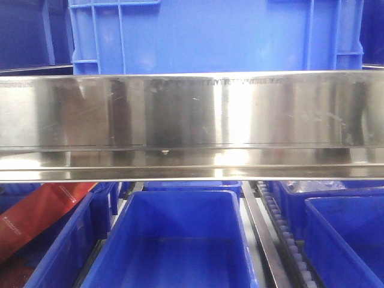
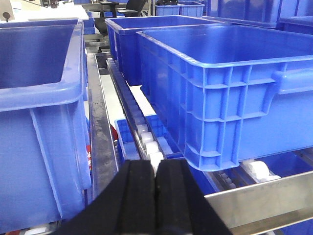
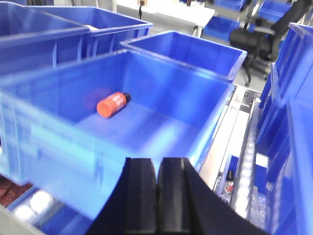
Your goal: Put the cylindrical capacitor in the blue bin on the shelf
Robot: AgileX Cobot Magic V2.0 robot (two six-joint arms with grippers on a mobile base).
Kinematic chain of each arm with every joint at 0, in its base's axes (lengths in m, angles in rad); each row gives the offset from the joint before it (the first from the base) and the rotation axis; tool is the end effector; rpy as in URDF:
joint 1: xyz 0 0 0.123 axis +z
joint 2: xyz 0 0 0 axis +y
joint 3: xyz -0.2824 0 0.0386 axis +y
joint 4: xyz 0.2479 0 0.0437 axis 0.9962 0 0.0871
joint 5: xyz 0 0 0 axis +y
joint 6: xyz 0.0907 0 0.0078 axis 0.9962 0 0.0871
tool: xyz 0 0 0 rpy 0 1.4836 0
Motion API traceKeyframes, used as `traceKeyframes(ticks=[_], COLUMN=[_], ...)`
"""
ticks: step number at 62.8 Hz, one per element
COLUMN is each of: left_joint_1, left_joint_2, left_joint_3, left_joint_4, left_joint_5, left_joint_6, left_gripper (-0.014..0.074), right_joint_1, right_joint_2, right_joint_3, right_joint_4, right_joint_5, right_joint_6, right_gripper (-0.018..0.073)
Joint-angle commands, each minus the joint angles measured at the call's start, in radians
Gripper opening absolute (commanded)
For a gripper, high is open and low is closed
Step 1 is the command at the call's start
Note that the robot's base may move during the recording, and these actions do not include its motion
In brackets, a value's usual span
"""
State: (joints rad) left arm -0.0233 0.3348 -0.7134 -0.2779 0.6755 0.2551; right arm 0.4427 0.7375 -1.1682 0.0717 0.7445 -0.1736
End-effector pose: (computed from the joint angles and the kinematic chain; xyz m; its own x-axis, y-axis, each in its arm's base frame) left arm 0.0478 -0.0168 0.3674 -0.1825 0.0398 -0.9824 0.1980 0.9802 0.0029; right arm 0.0998 0.0522 0.4642 -0.1437 -0.2014 -0.9689 -0.4915 0.8643 -0.1067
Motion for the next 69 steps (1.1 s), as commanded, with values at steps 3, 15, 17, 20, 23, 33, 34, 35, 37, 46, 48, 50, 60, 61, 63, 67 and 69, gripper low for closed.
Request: traceKeyframes(ticks=[3,15,17,20,23,33,34,35,37,46,48,50,60,61,63,67,69], left_joint_1=[0.001,0.001,0.001,0.001,0.001,0.001,0.001,0.001,0.001,0.001,0.001,0.001,0.001,0.001,0.001,0.001,0.001], left_joint_2=[-0.003,-0.003,-0.003,-0.003,-0.003,-0.003,-0.003,-0.003,-0.003,-0.003,-0.003,-0.003,-0.003,-0.003,-0.003,-0.003,-0.003], left_joint_3=[0.001,0.001,0.001,0.001,0.001,0.001,0.001,0.001,0.001,0.001,0.001,0.001,0.001,0.001,0.001,0.001,0.001], left_joint_4=[-0.011,-0.011,-0.011,-0.011,-0.011,-0.011,-0.011,-0.011,-0.011,-0.011,-0.011,-0.011,-0.011,-0.011,-0.011,-0.011,-0.011], left_joint_5=[-0.005,-0.005,-0.005,-0.005,-0.005,-0.013,-0.013,-0.013,-0.013,-0.013,-0.013,-0.013,-0.013,-0.013,-0.013,-0.013,-0.013], left_joint_6=[-0.004,-0.004,-0.004,-0.004,-0.004,-0.004,-0.004,-0.004,-0.004,-0.004,-0.004,-0.004,-0.004,-0.004,-0.004,-0.004,-0.004], left_gripper=[-0.0111,-0.0111,-0.0111,-0.0111,-0.0111,-0.0111,-0.0111,-0.0111,-0.0111,-0.0111,-0.0111,-0.0111,-0.0111,-0.0111,-0.0111,-0.0111,-0.0111], right_joint_1=[-0.005,-0.005,-0.005,-0.005,-0.005,-0.005,-0.005,-0.005,-0.005,-0.005,-0.005,-0.005,-0.005,-0.005,-0.005,-0.005,-0.005], right_joint_2=[-0.1,-0.209,-0.219,-0.23,-0.235,-0.235,-0.235,-0.235,-0.235,-0.235,-0.235,-0.235,-0.235,-0.235,-0.235,-0.235,-0.235], right_joint_3=[0.18,0.416,0.443,0.484,0.516,0.536,0.536,0.536,0.536,0.536,0.536,0.536,0.536,0.536,0.536,0.536,0.536], right_joint_4=[-0.014,-0.014,-0.014,-0.014,-0.012,-0.012,-0.012,-0.012,-0.012,-0.012,-0.012,-0.012,-0.012,-0.012,-0.012,-0.012,-0.012], right_joint_5=[-0.156,-0.329,-0.349,-0.386,-0.412,-0.414,-0.418,-0.418,-0.423,-0.431,-0.431,-0.431,-0.431,-0.431,-0.431,-0.431,-0.431], right_joint_6=[0.014,0.014,0.014,0.014,0.014,0.014,0.014,0.014,0.014,0.014,0.014,0.014,0.014,0.014,0.014,0.014,0.014], right_gripper=[-0.0158,-0.0158,-0.0158,-0.0158,-0.0158,-0.0158,-0.0158,-0.0158,-0.0158,-0.0158,-0.0158,-0.0158,-0.0158,-0.0158,-0.0158,-0.0158,-0.0158])
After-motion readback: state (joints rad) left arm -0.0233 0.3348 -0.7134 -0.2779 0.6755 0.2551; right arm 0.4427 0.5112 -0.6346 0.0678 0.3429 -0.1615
